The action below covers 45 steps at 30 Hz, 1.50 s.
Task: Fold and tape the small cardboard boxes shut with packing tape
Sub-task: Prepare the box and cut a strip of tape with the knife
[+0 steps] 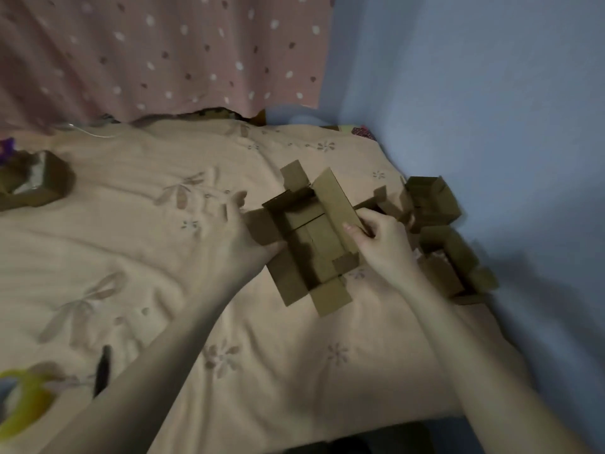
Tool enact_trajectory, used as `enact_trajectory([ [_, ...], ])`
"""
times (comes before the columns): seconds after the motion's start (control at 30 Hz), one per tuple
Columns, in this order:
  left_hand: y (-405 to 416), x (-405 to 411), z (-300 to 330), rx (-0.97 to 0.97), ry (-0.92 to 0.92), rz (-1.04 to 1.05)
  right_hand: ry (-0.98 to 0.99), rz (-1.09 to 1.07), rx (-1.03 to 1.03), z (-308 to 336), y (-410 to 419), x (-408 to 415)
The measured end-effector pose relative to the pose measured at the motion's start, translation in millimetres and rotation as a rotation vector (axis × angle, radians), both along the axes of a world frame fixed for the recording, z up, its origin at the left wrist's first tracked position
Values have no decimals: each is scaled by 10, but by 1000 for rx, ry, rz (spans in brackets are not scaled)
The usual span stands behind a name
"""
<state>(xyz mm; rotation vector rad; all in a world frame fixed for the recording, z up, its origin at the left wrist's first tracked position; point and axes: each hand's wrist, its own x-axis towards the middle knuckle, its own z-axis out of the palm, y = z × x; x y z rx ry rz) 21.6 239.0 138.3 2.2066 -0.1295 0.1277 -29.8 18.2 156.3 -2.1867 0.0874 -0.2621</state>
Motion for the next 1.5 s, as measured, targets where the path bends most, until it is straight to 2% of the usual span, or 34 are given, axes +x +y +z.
enact_trajectory([
  [0.13, 517, 74, 313, 27, 83, -142, -30, 47, -84, 113, 577, -23],
  [0.23, 794, 71, 415, 11, -39, -55, -61, 65, -113, 143, 882, 1],
  [0.37, 1109, -39, 323, 21, -166, 117, -132, -65, -190, 115, 1172, 65],
  [0.5, 1356, -151, 282, 39, -227, 341, 55, 46, -64, 38, 1473, 134],
  [0.6, 1550, -197, 274, 62, -261, 376, -19, 13, -39, -42, 1635, 229],
  [0.7, 1752, -219, 248, -39, -186, 412, -12, -55, 61, -92, 1772, 337],
  [0.87, 2149, -220, 128, -140, -80, 449, 42, 24, 314, -144, 2033, 390],
  [1.07, 2926, -172, 18, -233, -23, 401, 149, 83, 530, -185, 2657, 414],
  [1.23, 3762, -142, -27, -364, 13, 243, 268, -31, 694, -322, 3478, 424],
  [1.4, 4632, -184, -120, -508, 144, 127, 310, -116, 742, -506, 4344, 323],
  [1.5, 5074, -222, -244, -502, 218, 66, 347, -172, 720, -630, 4754, 256],
])
